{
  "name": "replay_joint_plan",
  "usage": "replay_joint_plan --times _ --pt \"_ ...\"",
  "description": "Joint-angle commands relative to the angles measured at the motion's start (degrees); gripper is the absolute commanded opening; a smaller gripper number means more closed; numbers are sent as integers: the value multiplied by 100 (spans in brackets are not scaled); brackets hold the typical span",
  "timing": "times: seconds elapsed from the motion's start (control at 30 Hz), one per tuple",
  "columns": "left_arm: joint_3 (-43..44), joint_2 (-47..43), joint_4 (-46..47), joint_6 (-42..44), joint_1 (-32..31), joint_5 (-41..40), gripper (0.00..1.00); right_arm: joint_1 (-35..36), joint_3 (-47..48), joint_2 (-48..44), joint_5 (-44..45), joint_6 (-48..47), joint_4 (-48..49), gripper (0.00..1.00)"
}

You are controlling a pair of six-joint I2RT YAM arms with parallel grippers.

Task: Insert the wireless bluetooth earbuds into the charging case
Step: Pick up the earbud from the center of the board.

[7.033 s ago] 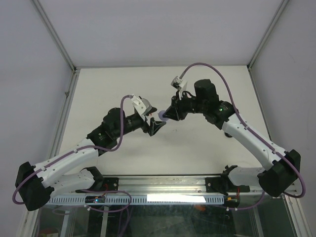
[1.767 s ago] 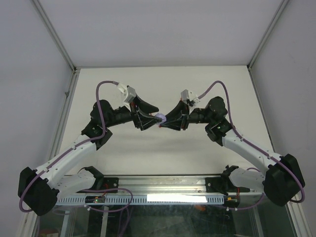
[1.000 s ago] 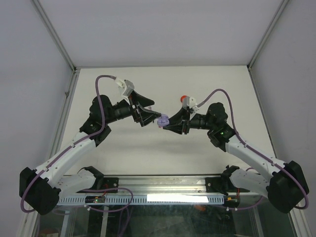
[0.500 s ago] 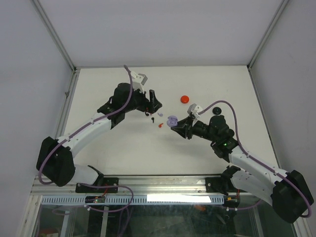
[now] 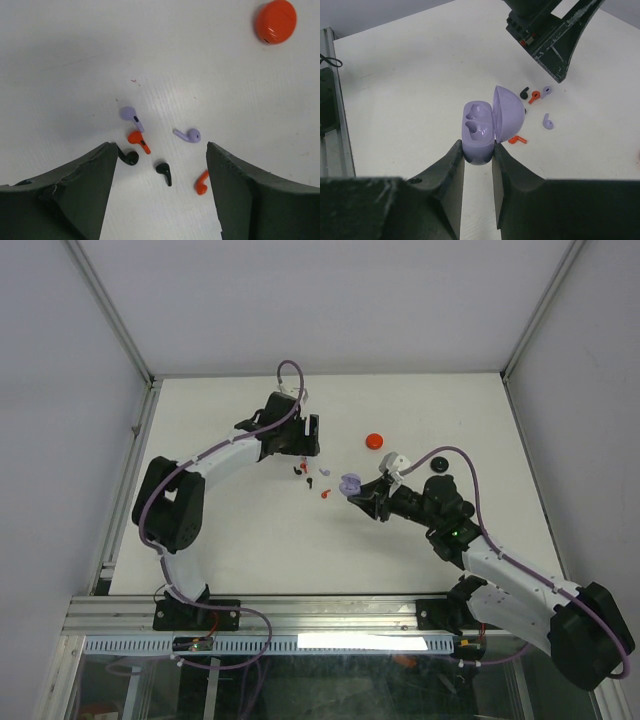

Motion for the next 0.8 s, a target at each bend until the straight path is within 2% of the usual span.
replay_joint_plan --times 0.0,0.37,0.77 --pt "696 523 -398 159 74 -273 71 27 54 14 23 -131 441 0" --pt "1684 1576 -1066 340 188 -224 48 20 151 190 -25 -177 328 0" --pt "1861 1944 -1226 392 188 -203 41 19 249 349 -157 -196 247 0"
